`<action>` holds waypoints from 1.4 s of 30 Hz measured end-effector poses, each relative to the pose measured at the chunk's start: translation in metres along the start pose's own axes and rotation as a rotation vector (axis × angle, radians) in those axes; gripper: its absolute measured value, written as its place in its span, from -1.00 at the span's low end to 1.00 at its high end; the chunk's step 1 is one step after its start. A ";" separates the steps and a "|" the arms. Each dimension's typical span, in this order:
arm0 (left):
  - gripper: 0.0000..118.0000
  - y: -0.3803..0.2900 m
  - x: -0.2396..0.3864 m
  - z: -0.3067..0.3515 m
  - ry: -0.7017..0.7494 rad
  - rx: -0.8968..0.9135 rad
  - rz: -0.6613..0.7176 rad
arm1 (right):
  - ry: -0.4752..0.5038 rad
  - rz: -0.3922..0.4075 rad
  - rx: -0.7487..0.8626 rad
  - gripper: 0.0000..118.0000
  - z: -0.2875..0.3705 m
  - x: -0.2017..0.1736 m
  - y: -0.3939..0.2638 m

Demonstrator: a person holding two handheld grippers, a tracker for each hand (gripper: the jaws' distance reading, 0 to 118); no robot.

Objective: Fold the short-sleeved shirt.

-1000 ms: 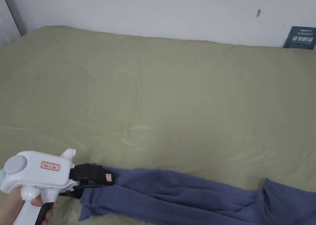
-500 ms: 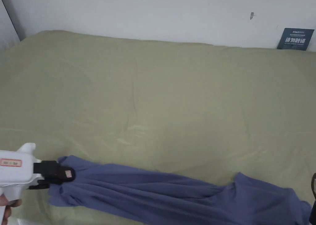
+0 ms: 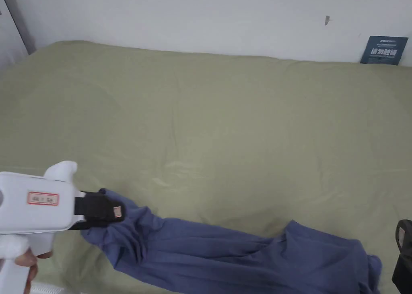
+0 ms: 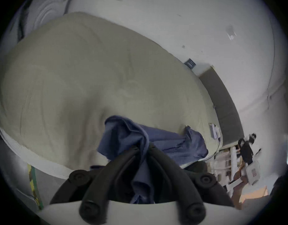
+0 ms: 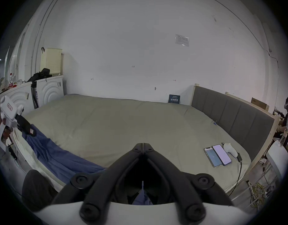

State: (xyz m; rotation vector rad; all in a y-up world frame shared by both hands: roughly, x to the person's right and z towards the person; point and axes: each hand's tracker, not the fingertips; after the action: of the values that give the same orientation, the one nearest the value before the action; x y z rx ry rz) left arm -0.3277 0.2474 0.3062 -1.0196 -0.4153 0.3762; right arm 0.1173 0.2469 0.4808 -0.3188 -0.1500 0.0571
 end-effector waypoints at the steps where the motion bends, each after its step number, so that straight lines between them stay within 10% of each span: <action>1: -0.90 0.000 0.016 -0.006 0.001 -0.011 -0.024 | -0.001 -0.005 -0.003 -1.00 0.001 0.002 -0.001; 13: -0.86 -0.034 0.144 -0.153 0.001 -0.181 -0.238 | -0.041 -0.049 -0.036 -1.00 0.006 0.033 -0.014; 17: 0.00 -0.057 0.155 -0.201 0.005 -0.247 -0.289 | -0.061 -0.063 -0.059 -1.00 0.008 0.043 -0.017; 19: 0.99 -0.062 0.154 -0.198 -0.057 -0.259 -0.247 | -0.068 -0.066 -0.067 -1.00 0.010 0.047 -0.018; 24: 0.89 -0.040 0.131 -0.138 -0.172 -0.166 -0.155 | -0.073 -0.081 -0.078 -1.00 0.008 0.051 -0.019; 27: -0.73 -0.026 0.103 -0.112 -0.229 -0.141 -0.075 | -0.058 -0.072 -0.075 -1.00 0.005 0.047 -0.021; 28: -0.98 -0.023 0.094 -0.110 -0.207 -0.126 -0.041 | -0.050 -0.067 -0.080 -1.00 0.003 0.045 -0.022; 42: -0.98 -0.057 0.103 -0.219 -0.195 -0.350 0.001 | -0.029 -0.073 -0.131 -1.00 -0.004 0.039 -0.033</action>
State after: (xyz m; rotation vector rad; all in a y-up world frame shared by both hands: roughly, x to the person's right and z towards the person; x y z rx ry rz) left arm -0.1235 0.1090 0.2716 -1.3280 -0.6725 0.4144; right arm 0.1574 0.2179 0.4927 -0.4428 -0.1945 -0.0202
